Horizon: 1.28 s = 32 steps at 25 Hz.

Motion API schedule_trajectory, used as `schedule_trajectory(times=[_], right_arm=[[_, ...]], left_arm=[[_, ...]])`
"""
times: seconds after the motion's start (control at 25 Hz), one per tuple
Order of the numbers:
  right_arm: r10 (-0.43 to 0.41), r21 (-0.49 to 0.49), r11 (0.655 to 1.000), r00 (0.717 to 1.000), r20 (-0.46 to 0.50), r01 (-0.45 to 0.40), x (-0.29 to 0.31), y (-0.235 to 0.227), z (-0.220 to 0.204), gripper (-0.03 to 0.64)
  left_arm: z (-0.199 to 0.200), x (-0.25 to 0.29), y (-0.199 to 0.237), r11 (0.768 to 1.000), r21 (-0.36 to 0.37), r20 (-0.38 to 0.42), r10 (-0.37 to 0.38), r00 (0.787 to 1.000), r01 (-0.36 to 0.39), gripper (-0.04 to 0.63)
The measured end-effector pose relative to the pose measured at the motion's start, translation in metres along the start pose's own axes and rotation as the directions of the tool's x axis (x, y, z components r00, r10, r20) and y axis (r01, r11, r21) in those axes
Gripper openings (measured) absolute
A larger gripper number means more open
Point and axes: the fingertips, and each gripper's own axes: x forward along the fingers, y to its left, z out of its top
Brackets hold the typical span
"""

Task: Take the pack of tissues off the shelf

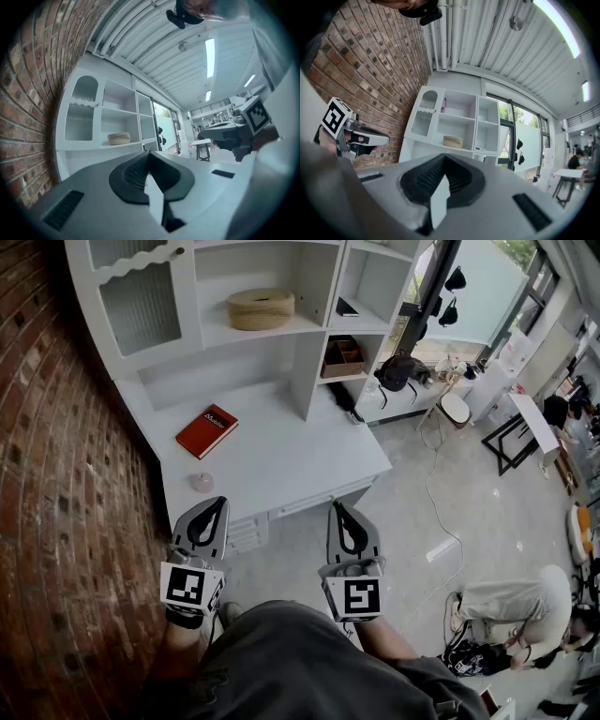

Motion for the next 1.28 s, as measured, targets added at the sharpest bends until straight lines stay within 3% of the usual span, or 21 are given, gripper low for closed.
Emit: schedule_trajectory(times=[0.44, 0.64, 0.68, 0.72, 0.84, 0.92, 1.04, 1.28], right_arm=[[0.017, -0.035, 0.999, 1.000, -0.022, -0.017, -0.002, -0.003, -0.011, 0.000], [0.048, 0.043, 0.998, 0.999, 0.005, -0.049, -0.001, -0.002, -0.005, 0.010], [0.067, 0.042, 0.997, 0.998, 0.001, -0.067, 0.000, -0.001, -0.007, 0.032], [0.091, 0.036, 0.995, 0.996, -0.009, -0.090, 0.001, 0.002, -0.009, 0.091], [0.147, -0.003, 0.989, 0.988, -0.037, -0.148, 0.004, 0.010, -0.013, 0.349], [0.158, -0.011, 0.987, 0.987, -0.035, -0.158, 0.004, 0.012, -0.014, 0.485], [0.179, -0.020, 0.983, 0.983, -0.040, -0.180, 0.003, 0.015, -0.016, 0.556], [0.214, -0.007, 0.977, 0.976, -0.049, -0.215, 0.002, 0.007, -0.024, 0.561]], left_arm=[[0.000, 0.003, -0.004, 1.000, -0.012, -0.002, 0.009, 1.000, -0.009, 0.000], [0.001, 0.003, -0.007, 0.999, -0.035, 0.007, 0.001, 1.000, -0.001, 0.002], [0.002, 0.004, -0.009, 0.999, -0.039, 0.008, -0.011, 1.000, 0.011, 0.026], [0.002, 0.005, -0.011, 0.999, -0.045, 0.006, -0.026, 1.000, 0.026, 0.115], [0.002, 0.009, -0.017, 0.996, -0.064, -0.002, -0.054, 0.999, 0.054, 0.323], [0.001, 0.011, -0.020, 0.997, -0.060, -0.006, -0.053, 0.999, 0.053, 0.391], [-0.003, 0.015, -0.023, 0.997, -0.059, -0.020, -0.056, 0.998, 0.054, 0.455], [-0.009, 0.026, -0.032, 0.997, -0.064, -0.043, -0.049, 0.998, 0.046, 0.459]])
